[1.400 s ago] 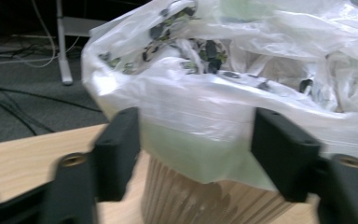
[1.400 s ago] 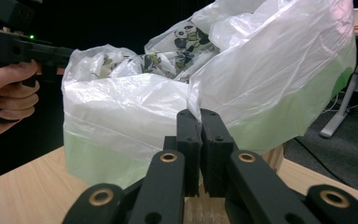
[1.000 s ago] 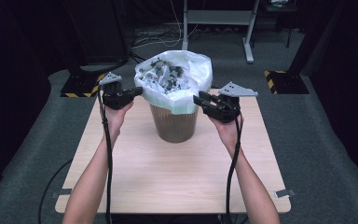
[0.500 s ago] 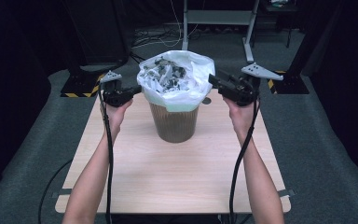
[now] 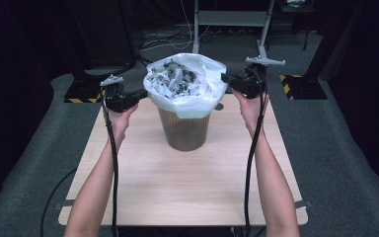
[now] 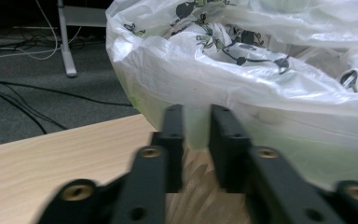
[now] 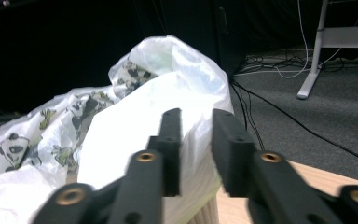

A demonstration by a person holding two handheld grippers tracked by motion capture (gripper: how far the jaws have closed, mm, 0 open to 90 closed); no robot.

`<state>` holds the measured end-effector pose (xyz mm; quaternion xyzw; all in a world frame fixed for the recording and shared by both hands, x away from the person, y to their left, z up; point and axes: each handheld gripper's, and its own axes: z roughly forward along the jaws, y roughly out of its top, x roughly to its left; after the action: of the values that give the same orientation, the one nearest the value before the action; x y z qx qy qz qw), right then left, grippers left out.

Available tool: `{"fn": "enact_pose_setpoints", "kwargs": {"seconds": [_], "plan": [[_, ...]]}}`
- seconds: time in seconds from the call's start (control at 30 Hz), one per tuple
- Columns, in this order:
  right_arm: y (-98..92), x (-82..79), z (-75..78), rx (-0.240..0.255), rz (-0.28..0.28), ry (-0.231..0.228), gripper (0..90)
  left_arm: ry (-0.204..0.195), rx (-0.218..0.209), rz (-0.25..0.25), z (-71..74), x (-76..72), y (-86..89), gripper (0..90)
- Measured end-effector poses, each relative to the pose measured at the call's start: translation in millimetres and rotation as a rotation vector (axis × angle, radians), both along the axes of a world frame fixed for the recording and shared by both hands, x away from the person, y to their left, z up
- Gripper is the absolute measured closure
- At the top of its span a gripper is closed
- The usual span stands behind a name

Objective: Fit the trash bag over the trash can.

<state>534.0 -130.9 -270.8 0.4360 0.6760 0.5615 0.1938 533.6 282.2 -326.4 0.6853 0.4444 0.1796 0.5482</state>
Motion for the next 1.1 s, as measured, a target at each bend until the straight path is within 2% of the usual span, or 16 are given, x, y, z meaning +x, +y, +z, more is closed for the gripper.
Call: {"fn": "enact_pose_setpoints", "kwargs": {"seconds": [0.1,0.2,0.3,0.4,0.5,0.6,0.73,0.87,0.97,1.1], "plan": [[5.3,-5.9,-3.2,-0.024,0.002,-0.013,82.7,-0.001,-0.037,0.008,7.2,-5.1,4.8,60.3],[11.1,-13.4,-4.1,-0.058,-0.002,-0.038,83.9,-0.013,-0.065,0.022,15.2,-10.0,6.6,53.9],[17.0,-18.4,-4.7,-0.082,0.002,-0.047,83.8,-0.020,-0.112,0.028,23.0,-12.3,6.7,48.2],[21.6,-22.0,-6.3,-0.093,0.011,-0.054,83.6,-0.020,-0.095,0.043,27.9,-11.7,1.6,43.5],[23.2,-23.9,-7.9,-0.089,0.026,-0.058,78.6,0.020,-0.087,0.051,25.0,-4.8,-2.4,36.9],[17.3,-25.6,-6.4,-0.046,0.041,-0.073,66.9,0.043,-0.108,0.035,20.5,1.3,-3.2,41.7],[7.7,-27.2,-0.4,-0.011,0.031,-0.091,60.1,0.061,-0.094,0.006,16.7,5.3,-5.7,64.5],[1.4,-26.1,6.8,0.007,0.019,-0.100,53.9,0.062,-0.069,-0.009,16.1,6.9,-9.3,80.2],[0.7,-23.3,11.8,-0.002,-0.008,-0.106,51.9,0.057,-0.052,-0.012,16.4,8.1,-11.6,88.5],[2.5,-9.0,18.4,-0.035,-0.045,-0.090,52.7,0.052,-0.015,-0.010,17.5,9.3,-13.8,89.9]]}}
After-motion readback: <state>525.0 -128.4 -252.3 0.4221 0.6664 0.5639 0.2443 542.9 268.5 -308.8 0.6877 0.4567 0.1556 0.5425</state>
